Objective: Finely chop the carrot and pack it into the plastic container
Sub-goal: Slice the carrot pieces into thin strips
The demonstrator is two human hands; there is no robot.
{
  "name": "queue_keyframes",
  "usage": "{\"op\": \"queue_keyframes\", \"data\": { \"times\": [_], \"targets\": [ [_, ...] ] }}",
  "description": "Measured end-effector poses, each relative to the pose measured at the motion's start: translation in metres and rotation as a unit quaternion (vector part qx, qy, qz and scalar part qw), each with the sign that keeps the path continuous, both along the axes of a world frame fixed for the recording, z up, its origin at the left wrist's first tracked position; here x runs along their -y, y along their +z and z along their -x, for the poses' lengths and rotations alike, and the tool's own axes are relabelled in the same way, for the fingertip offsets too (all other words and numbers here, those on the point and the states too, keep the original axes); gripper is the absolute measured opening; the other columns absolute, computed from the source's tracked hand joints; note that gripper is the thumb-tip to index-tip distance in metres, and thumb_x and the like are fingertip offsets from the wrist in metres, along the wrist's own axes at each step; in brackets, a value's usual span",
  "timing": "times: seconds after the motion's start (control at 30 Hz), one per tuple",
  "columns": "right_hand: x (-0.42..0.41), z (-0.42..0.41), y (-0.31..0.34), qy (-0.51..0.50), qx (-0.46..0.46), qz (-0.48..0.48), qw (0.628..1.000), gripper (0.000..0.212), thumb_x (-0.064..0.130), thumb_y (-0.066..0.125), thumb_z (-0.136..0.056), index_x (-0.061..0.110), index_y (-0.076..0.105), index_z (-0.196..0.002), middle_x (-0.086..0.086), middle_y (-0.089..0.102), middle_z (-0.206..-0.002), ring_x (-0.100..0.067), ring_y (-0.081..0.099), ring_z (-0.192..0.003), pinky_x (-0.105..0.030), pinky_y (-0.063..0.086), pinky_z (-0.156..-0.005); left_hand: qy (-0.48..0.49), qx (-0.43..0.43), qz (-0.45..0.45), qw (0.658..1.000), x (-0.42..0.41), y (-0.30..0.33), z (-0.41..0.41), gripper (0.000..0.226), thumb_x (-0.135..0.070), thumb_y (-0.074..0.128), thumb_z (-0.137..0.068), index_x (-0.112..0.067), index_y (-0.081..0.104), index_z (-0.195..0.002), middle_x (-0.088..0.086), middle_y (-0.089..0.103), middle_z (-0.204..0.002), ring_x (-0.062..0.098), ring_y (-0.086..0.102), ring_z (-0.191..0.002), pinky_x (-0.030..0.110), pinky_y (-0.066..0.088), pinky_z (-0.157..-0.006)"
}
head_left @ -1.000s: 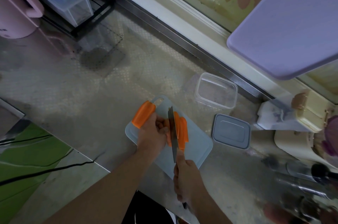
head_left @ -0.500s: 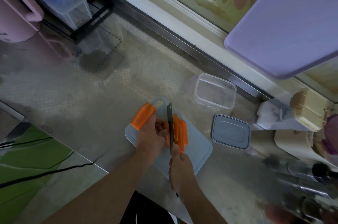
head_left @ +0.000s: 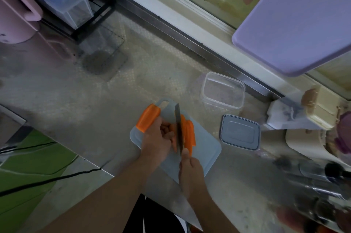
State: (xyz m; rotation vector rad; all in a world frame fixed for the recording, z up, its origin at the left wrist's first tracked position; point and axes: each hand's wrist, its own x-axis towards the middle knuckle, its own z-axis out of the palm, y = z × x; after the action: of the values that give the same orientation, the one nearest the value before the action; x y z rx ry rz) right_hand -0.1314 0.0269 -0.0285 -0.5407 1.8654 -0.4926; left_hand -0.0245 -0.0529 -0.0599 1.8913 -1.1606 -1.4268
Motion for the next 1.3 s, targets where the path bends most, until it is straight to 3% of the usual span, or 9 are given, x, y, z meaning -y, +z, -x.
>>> {"op": "queue_keyframes", "data": {
  "times": [0.1, 0.17, 0.33, 0.43, 0.57, 0.8, 0.93, 1.3],
  "targets": [
    [-0.009, 0.008, 0.006, -0.005, 0.021, -0.008, 1.0, 0.052, 0.059, 0.039, -0.102, 0.021, 0.045, -0.068, 0.006, 0.035, -0.054, -0.011, 0.032, -0.047, -0.023, 0.027, -0.046, -0.001, 0.001, -0.004, 1.0, 0.0, -0.002, -0.001, 0.024, 0.005, 0.064, -0.093, -0.019, 0.059, -0.093, -0.001, 0.062, -0.077, -0.003, 0.058, -0.064, 0.013, 0.047, -0.066],
    [-0.01, 0.009, 0.016, -0.004, 0.045, -0.012, 0.999, 0.053, 0.056, 0.037, -0.104, 0.022, 0.041, -0.064, 0.005, 0.032, -0.052, -0.011, 0.028, -0.044, -0.02, 0.024, -0.043, -0.002, 0.005, -0.006, 1.0, 0.0, -0.003, -0.002, 0.025, -0.001, 0.068, -0.093, -0.025, 0.06, -0.093, -0.001, 0.064, -0.082, 0.003, 0.059, -0.071, 0.021, 0.051, -0.073],
    [-0.003, 0.004, 0.031, -0.029, 0.089, -0.019, 0.995, 0.052, 0.052, 0.037, -0.106, 0.022, 0.037, -0.064, 0.004, 0.028, -0.051, -0.011, 0.022, -0.039, -0.017, 0.021, -0.039, -0.003, 0.003, -0.009, 1.0, 0.0, -0.003, -0.003, 0.021, -0.005, 0.07, -0.095, -0.024, 0.06, -0.095, 0.0, 0.065, -0.087, 0.006, 0.058, -0.075, 0.016, 0.045, -0.069],
    [-0.003, 0.001, 0.032, -0.035, 0.1, -0.029, 0.994, 0.051, 0.053, 0.039, -0.106, 0.021, 0.038, -0.066, 0.004, 0.03, -0.05, -0.01, 0.024, -0.038, -0.016, 0.022, -0.038, -0.002, -0.002, -0.009, 1.0, 0.001, -0.002, -0.003, 0.021, -0.006, 0.072, -0.093, -0.023, 0.06, -0.094, 0.003, 0.065, -0.088, 0.011, 0.06, -0.077, 0.024, 0.051, -0.075],
    [-0.005, 0.0, 0.029, -0.02, 0.076, -0.032, 0.996, 0.052, 0.055, 0.038, -0.105, 0.02, 0.041, -0.067, 0.004, 0.032, -0.052, -0.01, 0.026, -0.039, -0.018, 0.023, -0.039, -0.006, -0.003, -0.013, 1.0, 0.001, -0.003, -0.004, 0.021, -0.008, 0.073, -0.094, -0.025, 0.06, -0.096, 0.001, 0.065, -0.089, 0.01, 0.06, -0.078, 0.02, 0.046, -0.072],
    [-0.004, -0.001, 0.03, -0.01, 0.059, -0.038, 0.997, 0.053, 0.055, 0.037, -0.105, 0.021, 0.04, -0.064, 0.004, 0.031, -0.052, -0.01, 0.025, -0.039, -0.018, 0.022, -0.04, -0.003, -0.001, -0.017, 1.0, 0.001, -0.003, -0.003, 0.022, -0.009, 0.07, -0.096, -0.028, 0.059, -0.095, 0.0, 0.066, -0.089, 0.014, 0.064, -0.084, 0.029, 0.053, -0.078],
    [-0.004, -0.001, 0.032, -0.012, 0.063, -0.044, 0.997, 0.052, 0.054, 0.037, -0.106, 0.021, 0.04, -0.066, 0.005, 0.031, -0.051, -0.009, 0.026, -0.039, -0.017, 0.023, -0.039, -0.001, -0.003, -0.02, 1.0, 0.001, -0.001, -0.003, 0.021, -0.008, 0.069, -0.096, -0.026, 0.059, -0.096, 0.001, 0.066, -0.09, 0.013, 0.063, -0.084, 0.024, 0.049, -0.075],
    [-0.028, 0.003, 0.01, 0.008, -0.005, -0.081, 0.997, 0.058, 0.07, 0.035, -0.097, 0.025, 0.049, -0.063, 0.01, 0.043, -0.049, -0.012, 0.039, -0.049, -0.024, 0.029, -0.053, -0.002, 0.003, -0.015, 1.0, 0.0, -0.002, -0.003, 0.023, -0.007, 0.07, -0.095, -0.027, 0.059, -0.096, -0.004, 0.065, -0.09, 0.007, 0.062, -0.085, 0.021, 0.045, -0.075]
  ]
}}
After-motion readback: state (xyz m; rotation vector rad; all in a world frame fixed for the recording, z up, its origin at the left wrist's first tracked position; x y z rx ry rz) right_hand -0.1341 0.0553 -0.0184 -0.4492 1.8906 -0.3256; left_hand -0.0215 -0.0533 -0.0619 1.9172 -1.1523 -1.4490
